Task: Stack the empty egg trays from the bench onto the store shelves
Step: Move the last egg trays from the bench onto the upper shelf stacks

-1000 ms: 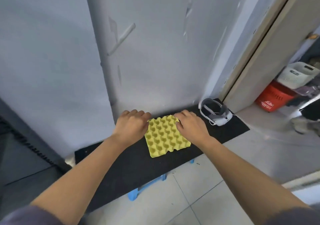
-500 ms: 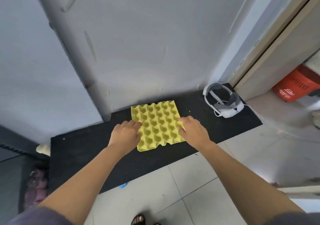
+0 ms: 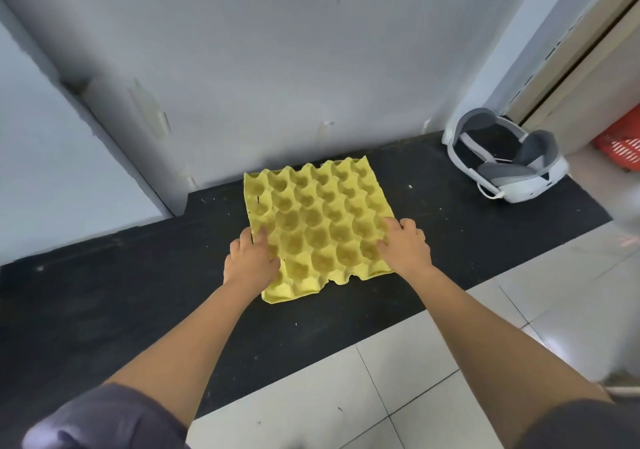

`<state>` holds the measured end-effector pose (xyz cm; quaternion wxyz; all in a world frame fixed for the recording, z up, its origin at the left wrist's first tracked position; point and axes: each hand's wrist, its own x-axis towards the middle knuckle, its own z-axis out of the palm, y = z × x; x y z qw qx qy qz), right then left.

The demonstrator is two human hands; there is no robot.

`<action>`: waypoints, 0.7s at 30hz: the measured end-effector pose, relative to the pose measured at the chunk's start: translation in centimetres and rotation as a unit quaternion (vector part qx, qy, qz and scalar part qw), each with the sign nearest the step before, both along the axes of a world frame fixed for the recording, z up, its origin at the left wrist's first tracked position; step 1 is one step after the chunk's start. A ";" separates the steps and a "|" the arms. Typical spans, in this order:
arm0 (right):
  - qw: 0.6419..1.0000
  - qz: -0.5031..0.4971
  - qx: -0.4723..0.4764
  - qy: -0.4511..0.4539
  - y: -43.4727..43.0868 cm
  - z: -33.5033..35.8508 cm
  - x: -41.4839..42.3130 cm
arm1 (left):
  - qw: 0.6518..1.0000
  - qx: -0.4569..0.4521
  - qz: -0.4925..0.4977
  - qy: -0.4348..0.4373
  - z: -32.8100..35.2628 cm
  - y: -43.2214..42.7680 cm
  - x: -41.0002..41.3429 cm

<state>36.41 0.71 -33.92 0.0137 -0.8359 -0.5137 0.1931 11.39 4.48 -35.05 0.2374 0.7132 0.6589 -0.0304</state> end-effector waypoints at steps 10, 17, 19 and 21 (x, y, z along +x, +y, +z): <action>0.993 -0.108 0.019 0.054 0.3 0.0 -0.5 | 0.981 -0.056 0.108 -0.153 -1.1 0.4 0.8; 0.985 -0.124 0.098 0.075 -0.9 11.5 -2.0 | 0.978 0.009 0.105 -0.181 11.1 0.6 -0.8; 0.983 -0.119 0.120 0.073 -1.2 15.7 -2.6 | 0.978 0.034 0.099 -0.178 15.7 0.6 -1.2; 0.981 -0.113 0.141 0.069 -1.6 20.7 -3.1 | 0.976 0.056 0.096 -0.184 20.7 0.3 -1.9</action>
